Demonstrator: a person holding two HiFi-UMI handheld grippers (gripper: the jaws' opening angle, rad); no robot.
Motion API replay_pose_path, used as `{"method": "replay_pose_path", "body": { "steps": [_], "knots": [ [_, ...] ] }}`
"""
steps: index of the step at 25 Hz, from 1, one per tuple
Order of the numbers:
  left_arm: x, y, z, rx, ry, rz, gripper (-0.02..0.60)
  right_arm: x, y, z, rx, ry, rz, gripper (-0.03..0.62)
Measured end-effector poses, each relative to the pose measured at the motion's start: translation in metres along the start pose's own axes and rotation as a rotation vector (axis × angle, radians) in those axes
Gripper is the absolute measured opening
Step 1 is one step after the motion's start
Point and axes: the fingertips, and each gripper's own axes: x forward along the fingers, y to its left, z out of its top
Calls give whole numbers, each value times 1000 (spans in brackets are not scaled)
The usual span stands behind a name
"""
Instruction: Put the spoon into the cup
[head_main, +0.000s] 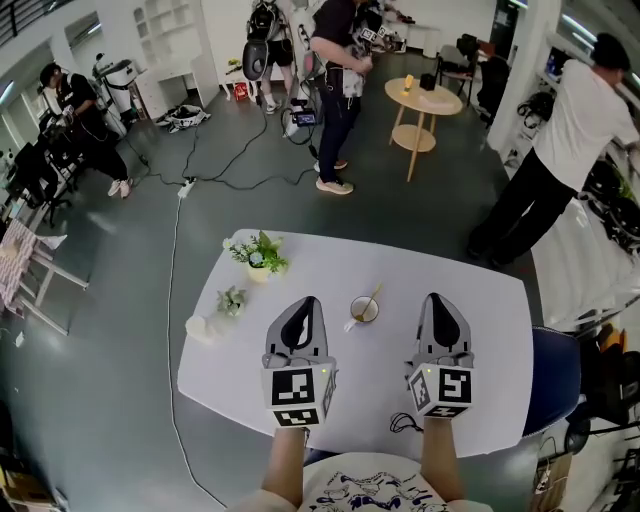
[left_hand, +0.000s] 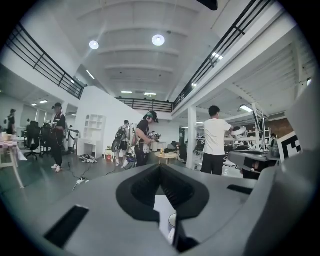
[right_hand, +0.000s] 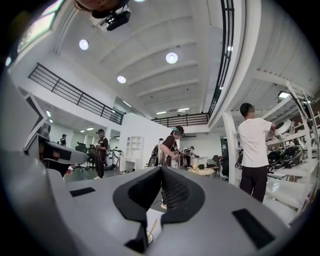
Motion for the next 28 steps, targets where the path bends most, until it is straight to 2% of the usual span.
{"method": "replay_pose_path", "body": {
  "steps": [15, 28],
  "knots": [
    [-18, -3, 21, 2, -31, -7, 14, -14, 8, 23, -13, -21, 9, 14],
    [-16, 3, 13, 3, -32, -13, 14, -11, 13, 14, -20, -19, 2, 14]
  ]
}}
